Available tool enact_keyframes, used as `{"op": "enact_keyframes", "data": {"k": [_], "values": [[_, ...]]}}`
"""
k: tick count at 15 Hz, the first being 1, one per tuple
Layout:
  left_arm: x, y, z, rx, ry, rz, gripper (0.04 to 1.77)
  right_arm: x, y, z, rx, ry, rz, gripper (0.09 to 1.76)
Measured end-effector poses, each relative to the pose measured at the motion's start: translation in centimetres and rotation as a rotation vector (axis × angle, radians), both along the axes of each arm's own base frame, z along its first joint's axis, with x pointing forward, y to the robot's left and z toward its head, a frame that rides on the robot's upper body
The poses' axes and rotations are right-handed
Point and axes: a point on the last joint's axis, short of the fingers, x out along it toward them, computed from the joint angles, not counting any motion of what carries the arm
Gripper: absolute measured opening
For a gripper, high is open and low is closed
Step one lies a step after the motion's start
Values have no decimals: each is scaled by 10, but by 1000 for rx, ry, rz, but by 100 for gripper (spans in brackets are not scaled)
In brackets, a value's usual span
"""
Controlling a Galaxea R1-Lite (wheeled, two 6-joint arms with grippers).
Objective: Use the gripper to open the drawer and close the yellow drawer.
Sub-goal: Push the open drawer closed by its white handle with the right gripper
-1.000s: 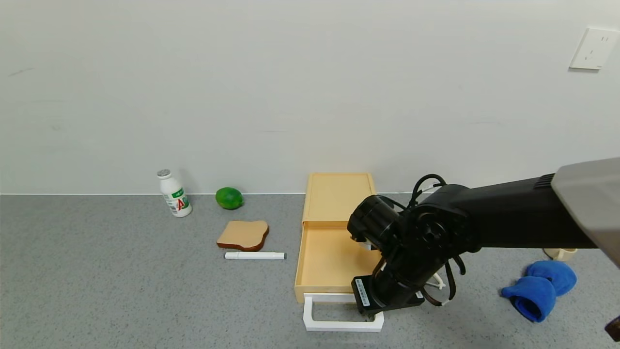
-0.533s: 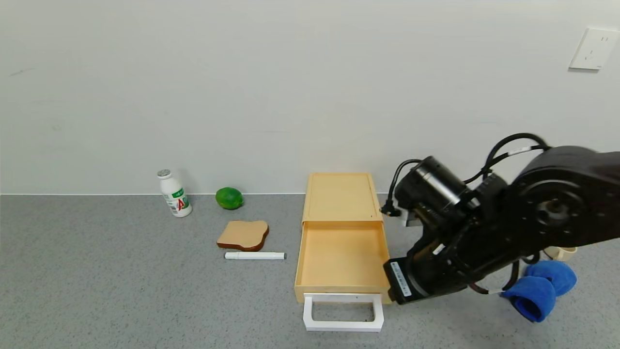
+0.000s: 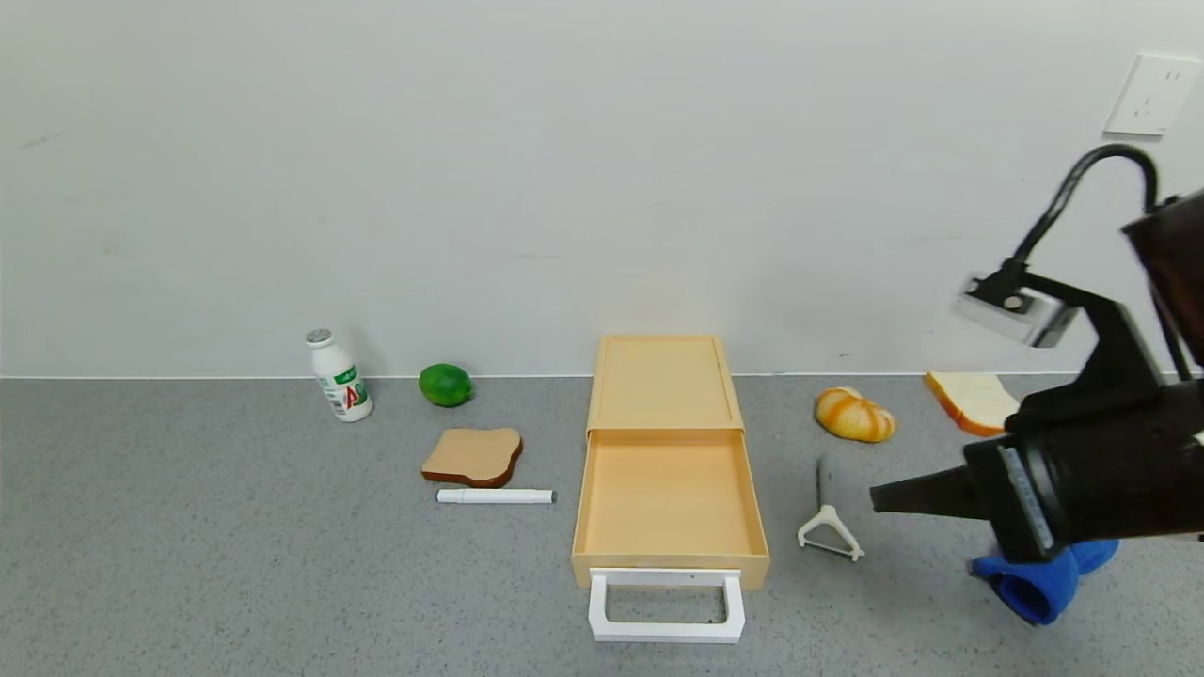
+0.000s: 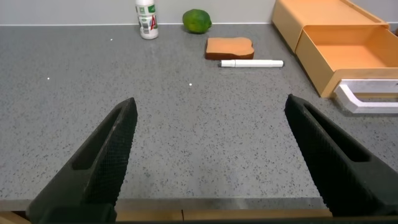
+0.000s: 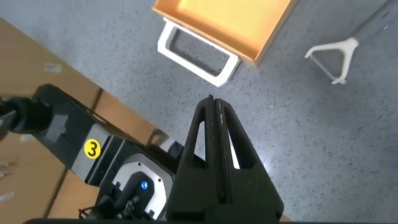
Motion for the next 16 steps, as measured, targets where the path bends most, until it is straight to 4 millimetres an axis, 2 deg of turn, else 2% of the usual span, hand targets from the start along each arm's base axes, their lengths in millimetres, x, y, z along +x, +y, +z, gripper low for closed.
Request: {"op": "enact_keyframes", "data": {"k": [3,8,11,16], "values": [[0,0,0,0,0,0,172,-24,-28,7,83,-91,-6,12],[0,0,0,0,0,0,172,-68,-59,-2,217,-227,21,12],[0,0,0,0,0,0,172,-87,-69,-9,249,-258,41,12],[0,0,0,0,0,0,172,-96,-73,-11,256,-273,40,12]]}}
